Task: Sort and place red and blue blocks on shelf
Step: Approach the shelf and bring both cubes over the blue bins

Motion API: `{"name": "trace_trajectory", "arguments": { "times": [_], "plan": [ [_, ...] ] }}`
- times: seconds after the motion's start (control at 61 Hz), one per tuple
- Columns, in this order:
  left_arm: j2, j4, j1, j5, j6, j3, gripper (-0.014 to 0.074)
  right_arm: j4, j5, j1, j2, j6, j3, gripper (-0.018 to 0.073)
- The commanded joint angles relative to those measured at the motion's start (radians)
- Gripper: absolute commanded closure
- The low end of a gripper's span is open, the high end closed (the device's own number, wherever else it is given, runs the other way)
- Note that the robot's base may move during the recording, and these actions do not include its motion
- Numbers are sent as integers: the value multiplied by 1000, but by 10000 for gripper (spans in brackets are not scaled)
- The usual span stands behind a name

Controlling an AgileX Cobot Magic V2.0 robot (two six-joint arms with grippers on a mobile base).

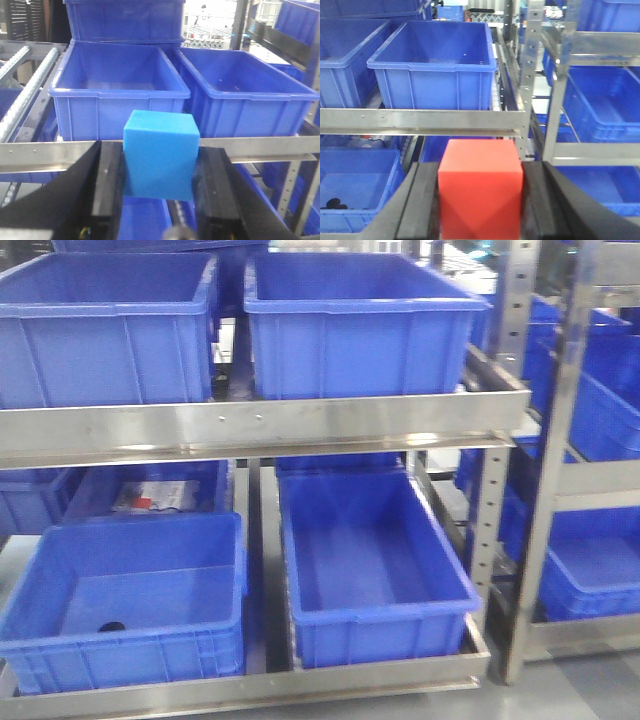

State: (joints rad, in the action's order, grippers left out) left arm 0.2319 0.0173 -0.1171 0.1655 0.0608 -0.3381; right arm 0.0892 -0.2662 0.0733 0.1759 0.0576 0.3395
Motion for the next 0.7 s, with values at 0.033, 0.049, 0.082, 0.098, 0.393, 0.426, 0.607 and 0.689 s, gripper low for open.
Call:
{"name": "trace_trajectory", "arguments": {
  "times": [0.033,0.049,0.082,0.098,0.393,0.426,0.607,0.689],
  "plan": [
    [8,0,-6,-99,0,-26,474,0,81,-5,10,1,28,482],
    [8,0,-6,-99,0,-26,474,0,81,-5,10,1,28,482],
    [8,0,-6,-99,0,-26,474,0,81,-5,10,1,28,482],
    [8,0,-6,-99,0,-26,474,0,81,-5,10,1,28,482],
    [8,0,-6,-99,0,-26,474,0,81,-5,10,1,28,482],
    [8,0,-6,-99,0,-26,474,0,81,-5,10,1,28,482],
    [8,0,-6,-99,0,-26,474,0,81,-5,10,1,28,482],
    [8,0,-6,-99,0,-26,474,0,81,-5,10,1,28,482]
  ]
}}
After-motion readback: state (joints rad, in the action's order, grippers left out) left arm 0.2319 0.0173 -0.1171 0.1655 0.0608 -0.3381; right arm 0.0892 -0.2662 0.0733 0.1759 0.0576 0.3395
